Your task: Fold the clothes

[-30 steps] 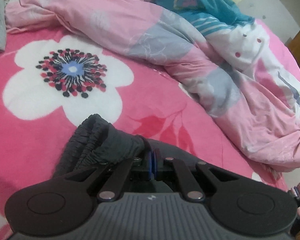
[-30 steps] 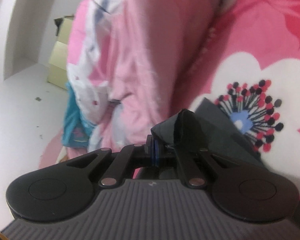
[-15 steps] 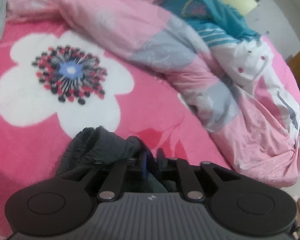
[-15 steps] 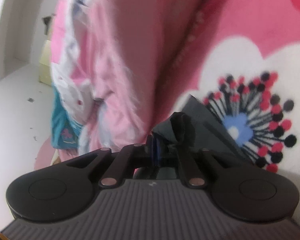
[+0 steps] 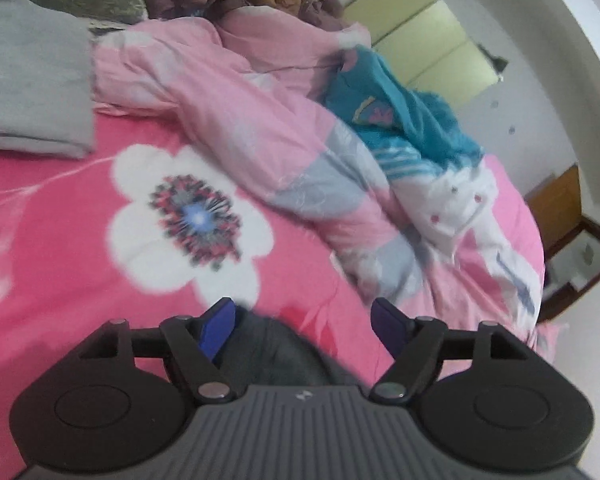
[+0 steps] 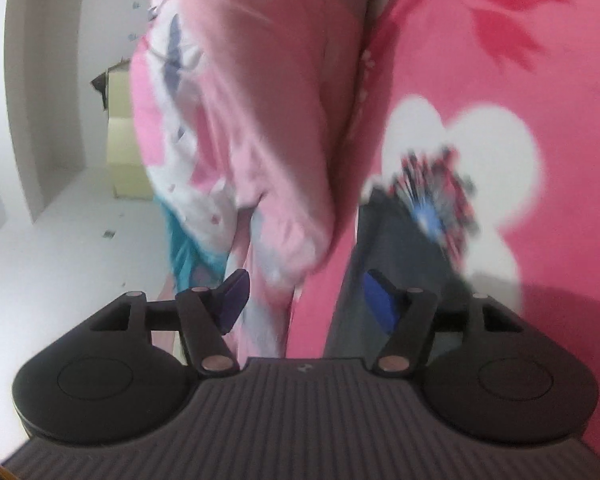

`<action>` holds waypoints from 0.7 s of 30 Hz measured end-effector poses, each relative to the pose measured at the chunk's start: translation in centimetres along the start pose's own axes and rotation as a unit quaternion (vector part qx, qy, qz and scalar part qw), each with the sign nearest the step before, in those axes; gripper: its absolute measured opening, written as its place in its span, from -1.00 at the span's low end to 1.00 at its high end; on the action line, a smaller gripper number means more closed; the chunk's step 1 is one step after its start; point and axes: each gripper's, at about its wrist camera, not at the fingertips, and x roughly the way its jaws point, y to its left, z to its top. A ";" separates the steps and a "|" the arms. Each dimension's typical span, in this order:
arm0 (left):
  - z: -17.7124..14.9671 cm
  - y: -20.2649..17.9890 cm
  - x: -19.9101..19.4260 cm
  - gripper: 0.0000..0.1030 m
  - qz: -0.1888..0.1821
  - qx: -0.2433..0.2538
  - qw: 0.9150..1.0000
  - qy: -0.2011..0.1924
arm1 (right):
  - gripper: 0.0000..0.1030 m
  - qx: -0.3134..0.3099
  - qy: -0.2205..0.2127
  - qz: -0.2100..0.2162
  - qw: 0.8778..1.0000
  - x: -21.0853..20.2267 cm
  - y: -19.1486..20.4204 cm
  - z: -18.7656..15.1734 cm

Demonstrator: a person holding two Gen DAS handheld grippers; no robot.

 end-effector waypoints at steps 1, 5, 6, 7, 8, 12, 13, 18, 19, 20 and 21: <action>-0.8 0.2 -0.7 0.55 0.001 0.003 1.000 0.015 | 0.30 0.004 0.012 -0.003 1.000 -1.5 -0.1 -1.0; -5.2 1.4 -0.6 0.59 0.004 -0.002 0.997 0.083 | 0.32 0.016 0.053 -0.041 0.998 -5.5 -1.7 -6.7; -6.2 1.8 -0.1 0.59 0.007 -0.009 0.995 0.094 | 0.32 0.016 0.060 -0.054 0.997 -5.9 -2.1 -8.0; -7.1 2.2 0.5 0.59 0.007 -0.018 0.995 0.102 | 0.32 0.016 0.066 -0.068 0.995 -6.1 -2.5 -9.3; -7.8 2.6 1.1 0.58 0.010 -0.029 0.994 0.100 | 0.32 0.012 0.070 -0.083 0.994 -6.0 -3.0 -10.4; -9.2 3.9 2.9 0.59 0.011 -0.067 0.997 0.040 | 0.29 -0.027 0.036 -0.139 0.989 -4.7 -3.8 -12.4; -9.2 4.1 3.1 0.59 0.010 -0.071 0.997 0.024 | 0.29 -0.033 0.026 -0.140 0.989 -4.4 -3.6 -12.4; -8.9 4.1 4.7 0.68 0.008 -0.093 0.995 -0.027 | 0.29 -0.036 -0.031 -0.128 0.991 -2.2 -3.6 -10.7; -8.8 4.0 4.9 0.69 0.007 -0.097 0.995 -0.034 | 0.29 -0.032 -0.042 -0.124 0.991 -1.7 -3.6 -10.3; -8.8 3.9 5.2 0.69 0.008 -0.100 0.994 -0.040 | 0.29 -0.029 -0.053 -0.119 0.991 -1.2 -3.6 -10.0; -8.7 3.8 5.4 0.68 0.009 -0.102 0.994 -0.046 | 0.29 -0.029 -0.062 -0.117 0.991 -0.7 -3.6 -9.6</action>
